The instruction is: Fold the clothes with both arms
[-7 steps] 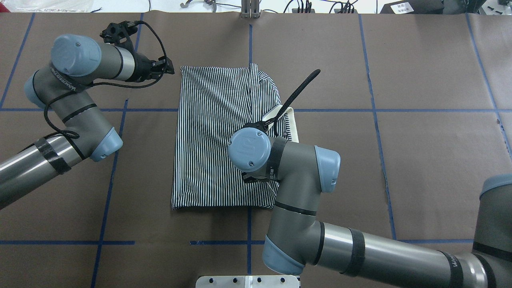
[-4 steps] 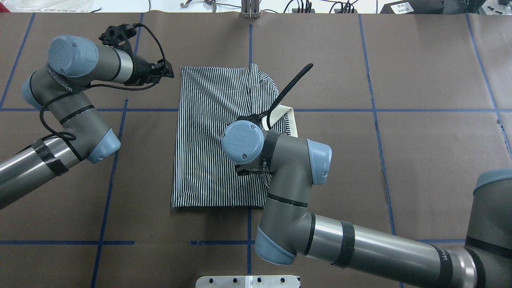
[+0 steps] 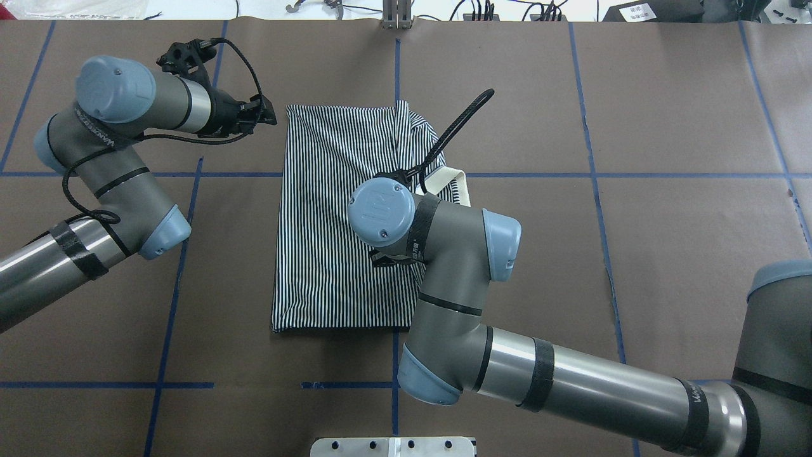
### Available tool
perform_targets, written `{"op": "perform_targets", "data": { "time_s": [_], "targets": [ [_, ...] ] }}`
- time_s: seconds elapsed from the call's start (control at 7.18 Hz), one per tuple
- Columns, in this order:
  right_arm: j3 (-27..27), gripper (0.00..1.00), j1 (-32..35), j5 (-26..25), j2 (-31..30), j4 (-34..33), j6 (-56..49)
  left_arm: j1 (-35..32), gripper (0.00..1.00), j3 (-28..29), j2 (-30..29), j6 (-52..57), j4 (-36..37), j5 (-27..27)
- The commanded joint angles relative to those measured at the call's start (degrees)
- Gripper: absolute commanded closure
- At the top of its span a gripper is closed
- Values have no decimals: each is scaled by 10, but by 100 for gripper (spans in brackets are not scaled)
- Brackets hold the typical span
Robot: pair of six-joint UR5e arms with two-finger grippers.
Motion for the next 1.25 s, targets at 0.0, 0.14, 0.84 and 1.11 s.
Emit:
{"op": "perform_targets", "data": {
  "time_s": [0.0, 0.14, 0.84, 1.11],
  "targets": [
    [-15, 58, 0, 0, 5, 21, 4, 0, 42, -1, 0, 0, 0, 0],
    [-20, 58, 0, 0, 9, 21, 4, 0, 42, -1, 0, -2, 0, 0],
    [-35, 100, 0, 1, 11, 23, 2, 1, 41, -1, 0, -4, 0, 0],
    [-26, 100, 8, 4, 12, 22, 1, 1, 41, -1, 0, -4, 0, 0]
  ]
}}
